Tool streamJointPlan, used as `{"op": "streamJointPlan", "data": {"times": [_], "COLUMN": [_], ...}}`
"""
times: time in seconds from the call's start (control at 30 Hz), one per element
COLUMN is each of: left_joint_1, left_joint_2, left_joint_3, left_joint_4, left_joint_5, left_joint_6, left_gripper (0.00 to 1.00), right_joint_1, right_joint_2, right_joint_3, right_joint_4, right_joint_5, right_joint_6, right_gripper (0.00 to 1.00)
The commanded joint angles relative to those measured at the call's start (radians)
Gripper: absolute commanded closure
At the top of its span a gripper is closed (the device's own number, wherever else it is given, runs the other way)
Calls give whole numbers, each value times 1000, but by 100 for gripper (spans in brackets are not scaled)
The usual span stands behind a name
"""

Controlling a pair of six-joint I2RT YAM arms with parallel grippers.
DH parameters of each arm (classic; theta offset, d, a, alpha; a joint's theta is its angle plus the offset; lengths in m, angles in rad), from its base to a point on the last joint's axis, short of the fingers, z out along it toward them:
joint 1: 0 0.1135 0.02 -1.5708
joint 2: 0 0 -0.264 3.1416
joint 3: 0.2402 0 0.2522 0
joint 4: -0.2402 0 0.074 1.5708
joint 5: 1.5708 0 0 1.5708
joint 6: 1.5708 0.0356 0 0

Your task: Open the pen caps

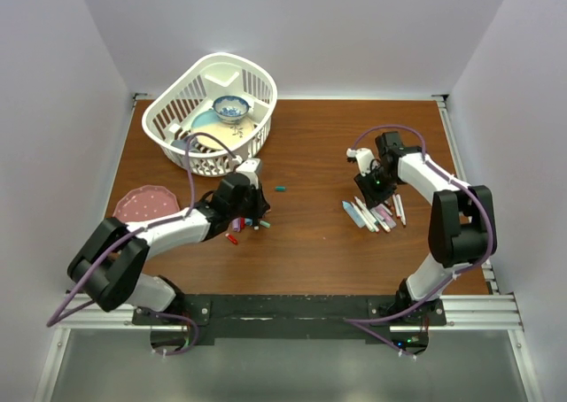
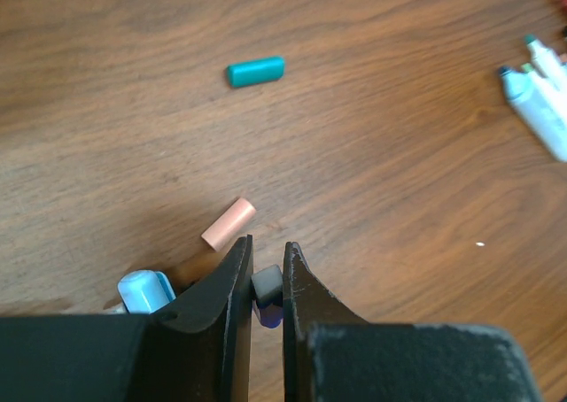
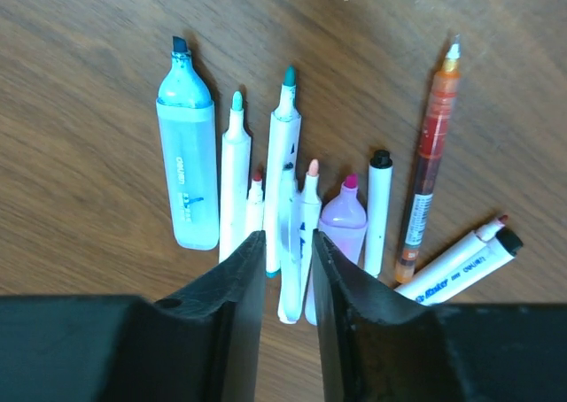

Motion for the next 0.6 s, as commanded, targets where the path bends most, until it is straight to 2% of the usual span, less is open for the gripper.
{"op": "streamJointPlan", "data": {"times": [0.0,0.1,0.23,0.33,0.4,0.57], "left_joint_1": [-5,-7,-8,-11,-13,-24], "left_joint_2": [47,76,108,128,131,142], "left_joint_3": [56,80,112,131,140,154], "left_joint_4": [57,45,10,-24,-50,-87], "left_joint_5": [-30,-58,-88,-119,-156,-217], "left_joint_6": [37,54,84,104,118,134], "left_gripper": [99,98,96,93,87,83], "right_joint_1": [-7,-12,-23,-24,-27,-34], "right_joint_2": [-8,-29,-42,-45,-49,-51], "right_joint_3": [7,7,6,6,6,6], "right_joint_4": [-23,-21,-21,-21,-21,-25], "right_joint_5": [10,-13,-30,-41,-47,-64], "right_joint_6": [-15,-18,-23,-26,-28,-32], "right_gripper": [63,58,57,57,56,56]}}
